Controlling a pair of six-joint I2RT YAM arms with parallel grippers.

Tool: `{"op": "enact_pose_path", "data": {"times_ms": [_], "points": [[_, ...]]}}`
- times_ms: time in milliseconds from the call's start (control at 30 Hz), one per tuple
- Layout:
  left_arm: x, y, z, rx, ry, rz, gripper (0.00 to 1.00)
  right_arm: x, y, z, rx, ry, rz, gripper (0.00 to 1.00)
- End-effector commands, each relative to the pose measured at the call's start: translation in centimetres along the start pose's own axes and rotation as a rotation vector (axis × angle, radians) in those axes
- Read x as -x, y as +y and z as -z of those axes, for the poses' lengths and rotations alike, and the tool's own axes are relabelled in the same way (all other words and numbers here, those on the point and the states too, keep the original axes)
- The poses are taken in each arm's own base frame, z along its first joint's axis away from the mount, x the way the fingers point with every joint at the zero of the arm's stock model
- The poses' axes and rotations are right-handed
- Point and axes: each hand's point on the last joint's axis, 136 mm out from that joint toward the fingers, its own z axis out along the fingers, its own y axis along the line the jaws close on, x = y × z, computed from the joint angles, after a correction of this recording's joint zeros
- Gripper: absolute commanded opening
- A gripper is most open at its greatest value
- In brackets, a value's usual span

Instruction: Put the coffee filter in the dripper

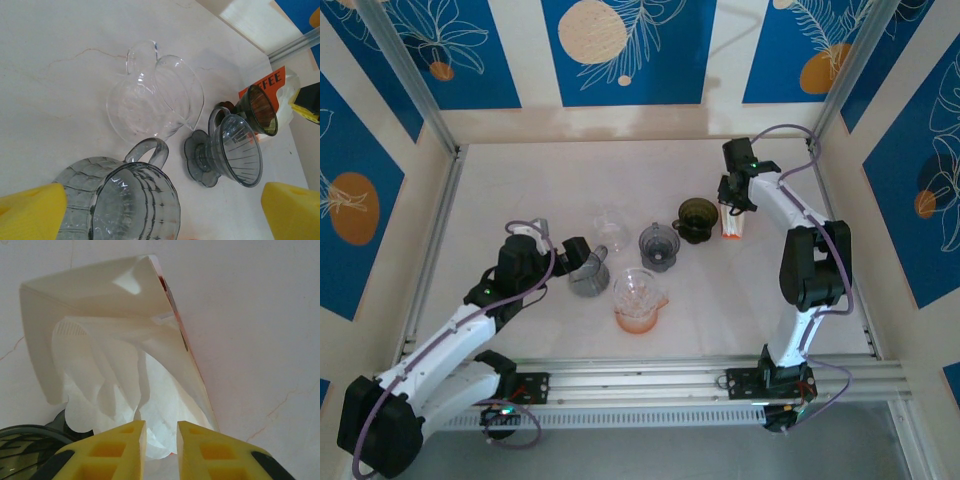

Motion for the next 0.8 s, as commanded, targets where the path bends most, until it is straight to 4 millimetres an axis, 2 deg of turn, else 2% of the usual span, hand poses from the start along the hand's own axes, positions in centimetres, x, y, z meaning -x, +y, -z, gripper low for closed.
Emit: {"op": "enact_pose_path", "data": {"times_ms": [0, 300, 767], "points": [[1.3, -0.7, 0.2, -0.008, -0.036, 0.003, 1.0, 0.6, -0.1, 0.0, -0.013, -0.018, 0.008, 0.27], [1.2, -0.5, 0.0, -0.003, -0.032, 0.007, 1.0, 1.7, 0.7, 2.0, 0.043, -0.109, 0.014, 0.31], [1.2, -0.5, 0.0, -0.003, -0.031, 0.006, 1.0, 1.1, 0.2, 0.1, 0.012, -0.042, 0.007, 0.29]]}}
